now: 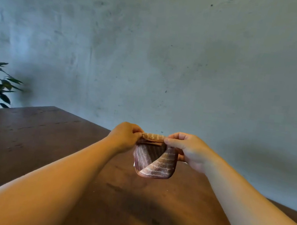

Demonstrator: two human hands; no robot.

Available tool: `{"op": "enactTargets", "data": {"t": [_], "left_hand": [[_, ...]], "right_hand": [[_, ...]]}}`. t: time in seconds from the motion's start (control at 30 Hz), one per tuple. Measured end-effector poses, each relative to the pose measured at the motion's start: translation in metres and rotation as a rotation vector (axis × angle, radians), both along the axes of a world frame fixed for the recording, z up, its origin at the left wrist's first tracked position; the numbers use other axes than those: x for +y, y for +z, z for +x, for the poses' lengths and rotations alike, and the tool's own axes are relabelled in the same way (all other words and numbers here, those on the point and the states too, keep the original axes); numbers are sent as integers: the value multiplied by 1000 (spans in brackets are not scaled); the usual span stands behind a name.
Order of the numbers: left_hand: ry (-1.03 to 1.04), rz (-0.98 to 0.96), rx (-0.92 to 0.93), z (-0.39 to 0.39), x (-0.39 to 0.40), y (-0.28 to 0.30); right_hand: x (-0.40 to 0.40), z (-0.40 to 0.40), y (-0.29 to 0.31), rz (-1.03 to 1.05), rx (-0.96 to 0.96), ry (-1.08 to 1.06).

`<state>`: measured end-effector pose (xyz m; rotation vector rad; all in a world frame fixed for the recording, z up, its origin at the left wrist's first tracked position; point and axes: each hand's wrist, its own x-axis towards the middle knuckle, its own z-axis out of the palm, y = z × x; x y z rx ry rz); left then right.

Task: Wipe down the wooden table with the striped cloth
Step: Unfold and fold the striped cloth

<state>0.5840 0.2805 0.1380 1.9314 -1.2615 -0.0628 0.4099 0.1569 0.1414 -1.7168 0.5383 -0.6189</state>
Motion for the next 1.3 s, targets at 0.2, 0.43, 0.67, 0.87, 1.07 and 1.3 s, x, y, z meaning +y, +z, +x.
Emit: {"op": "enactTargets", "data": {"t": [0.2, 0.43, 0.67, 0.87, 1.07, 1.3], "left_hand": [[111, 3, 5, 97, 11, 4], [215, -28, 221, 209, 15, 12], [265, -236, 359, 300, 28, 24], [88, -406, 579, 386, 45, 29], [-51, -321, 454, 479, 79, 26], [-13, -287, 217, 587, 105, 27]], "right_hand": [[4, 103, -8, -147, 4, 87], [8, 229, -5, -136, -1, 142], [44, 326, -9, -184, 39, 268], [55, 404, -15, -162, 39, 238], [50, 508, -4, -753, 55, -37], [89, 612, 17, -923, 143, -67]]}}
